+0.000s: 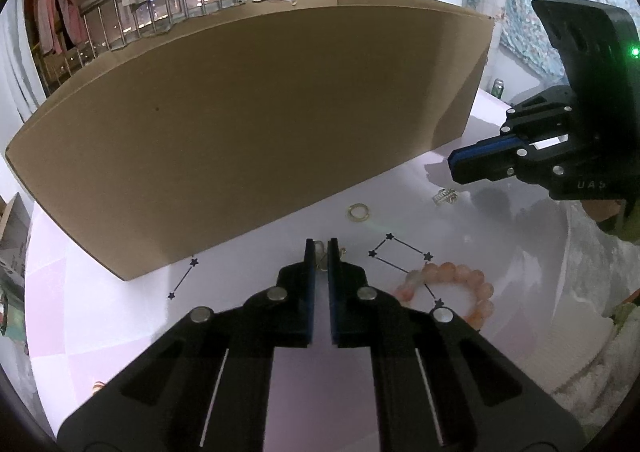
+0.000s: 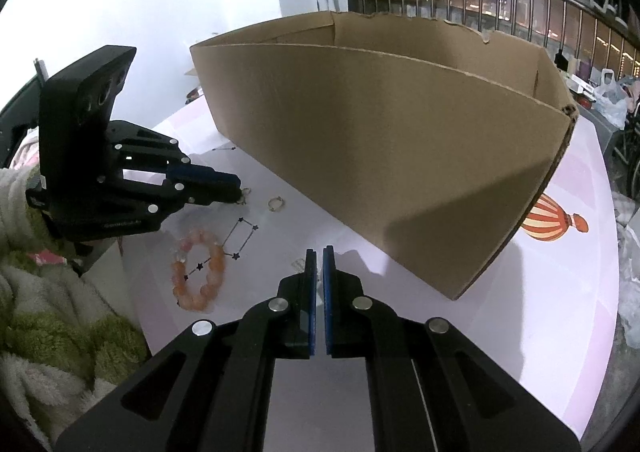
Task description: Organize jewelry
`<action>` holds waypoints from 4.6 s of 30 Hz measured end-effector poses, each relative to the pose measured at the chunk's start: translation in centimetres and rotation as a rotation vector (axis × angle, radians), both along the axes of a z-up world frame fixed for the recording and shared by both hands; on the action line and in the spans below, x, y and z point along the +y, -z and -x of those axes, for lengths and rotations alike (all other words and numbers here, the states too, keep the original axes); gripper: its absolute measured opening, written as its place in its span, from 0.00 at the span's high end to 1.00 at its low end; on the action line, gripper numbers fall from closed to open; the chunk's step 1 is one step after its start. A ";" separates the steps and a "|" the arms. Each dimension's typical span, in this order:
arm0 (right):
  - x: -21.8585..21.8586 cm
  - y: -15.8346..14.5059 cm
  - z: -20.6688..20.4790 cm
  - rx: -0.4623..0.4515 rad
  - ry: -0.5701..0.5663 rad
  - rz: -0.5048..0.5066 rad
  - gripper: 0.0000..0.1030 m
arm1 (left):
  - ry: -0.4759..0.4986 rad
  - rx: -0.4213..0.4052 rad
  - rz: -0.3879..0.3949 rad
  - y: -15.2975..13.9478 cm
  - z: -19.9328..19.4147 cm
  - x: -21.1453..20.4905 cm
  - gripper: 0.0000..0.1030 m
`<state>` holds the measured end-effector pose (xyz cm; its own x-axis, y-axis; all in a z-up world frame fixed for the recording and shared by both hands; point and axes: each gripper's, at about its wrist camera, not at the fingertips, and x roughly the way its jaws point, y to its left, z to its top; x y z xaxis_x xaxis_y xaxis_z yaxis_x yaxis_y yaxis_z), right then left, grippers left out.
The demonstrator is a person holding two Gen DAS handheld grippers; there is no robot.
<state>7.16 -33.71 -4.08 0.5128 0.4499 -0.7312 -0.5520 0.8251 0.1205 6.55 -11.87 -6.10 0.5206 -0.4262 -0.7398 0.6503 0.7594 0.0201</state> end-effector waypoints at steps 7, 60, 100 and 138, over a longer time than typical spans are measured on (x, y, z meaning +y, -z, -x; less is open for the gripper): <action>-0.2 -0.3 0.0 0.010 -0.001 0.005 0.95 | 0.022 -0.003 -0.006 0.0 0.2 0.2 0.96; 0.2 0.6 0.2 0.003 0.035 0.016 0.97 | 0.027 0.050 0.005 -0.3 -0.8 -0.2 0.75; 1.3 1.0 0.1 0.037 0.028 0.049 0.78 | 0.017 0.025 0.000 -0.6 -0.4 0.8 1.00; 0.4 -1.0 1.2 -0.049 0.099 0.032 0.97 | -0.032 0.143 0.136 -0.5 -1.5 3.9 0.79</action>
<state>5.96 -33.28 -3.09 0.5893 0.3717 -0.7174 -0.4721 0.8790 0.0677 8.00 -8.01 -5.57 0.4295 -0.5126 -0.7435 0.6148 0.7690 -0.1750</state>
